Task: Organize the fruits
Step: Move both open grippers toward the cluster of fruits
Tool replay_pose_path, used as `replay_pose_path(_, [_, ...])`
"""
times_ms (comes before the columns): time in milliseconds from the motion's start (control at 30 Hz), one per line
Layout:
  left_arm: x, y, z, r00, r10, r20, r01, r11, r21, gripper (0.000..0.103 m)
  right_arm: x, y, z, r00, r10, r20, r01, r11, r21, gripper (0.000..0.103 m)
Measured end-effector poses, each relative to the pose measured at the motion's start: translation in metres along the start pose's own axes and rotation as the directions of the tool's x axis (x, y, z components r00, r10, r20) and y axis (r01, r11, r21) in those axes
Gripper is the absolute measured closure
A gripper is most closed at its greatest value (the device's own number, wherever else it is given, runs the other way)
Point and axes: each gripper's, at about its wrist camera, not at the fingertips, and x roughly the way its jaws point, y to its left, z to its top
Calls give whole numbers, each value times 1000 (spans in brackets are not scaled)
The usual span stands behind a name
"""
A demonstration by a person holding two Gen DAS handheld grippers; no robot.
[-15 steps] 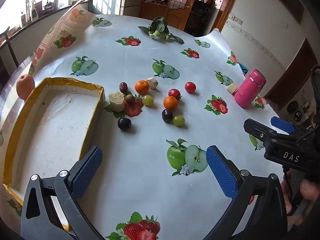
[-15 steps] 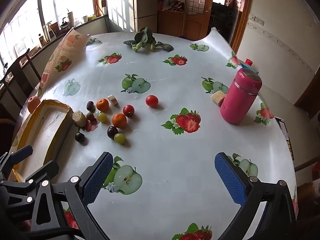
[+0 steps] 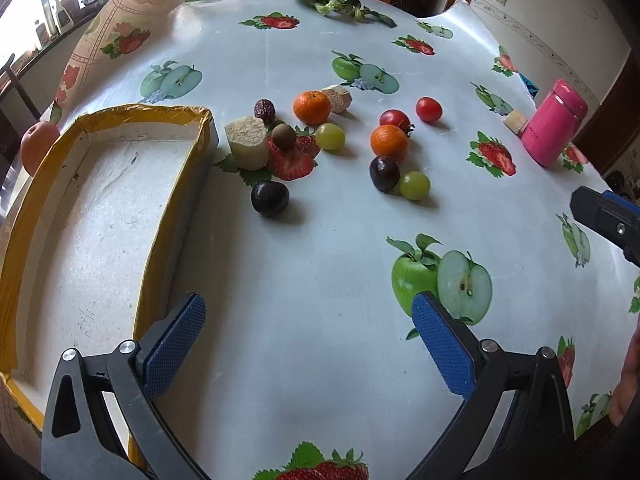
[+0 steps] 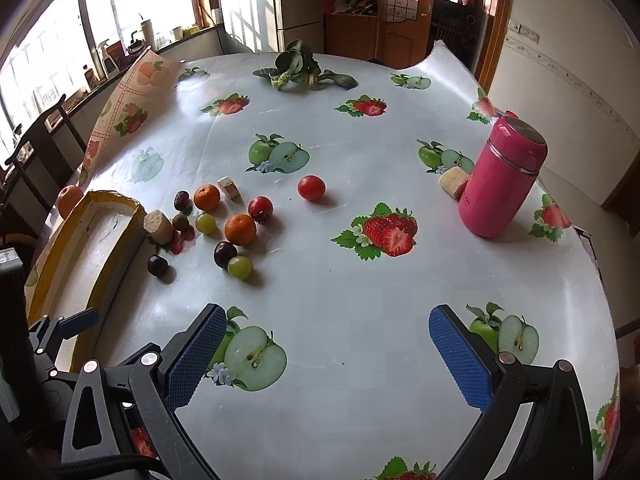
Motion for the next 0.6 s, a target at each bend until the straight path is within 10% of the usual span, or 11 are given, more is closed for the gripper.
replay_pose_path(600, [28, 33, 50, 999, -24, 36, 25, 999, -36, 11, 49, -15, 25, 994, 104, -13, -103, 993, 57, 14])
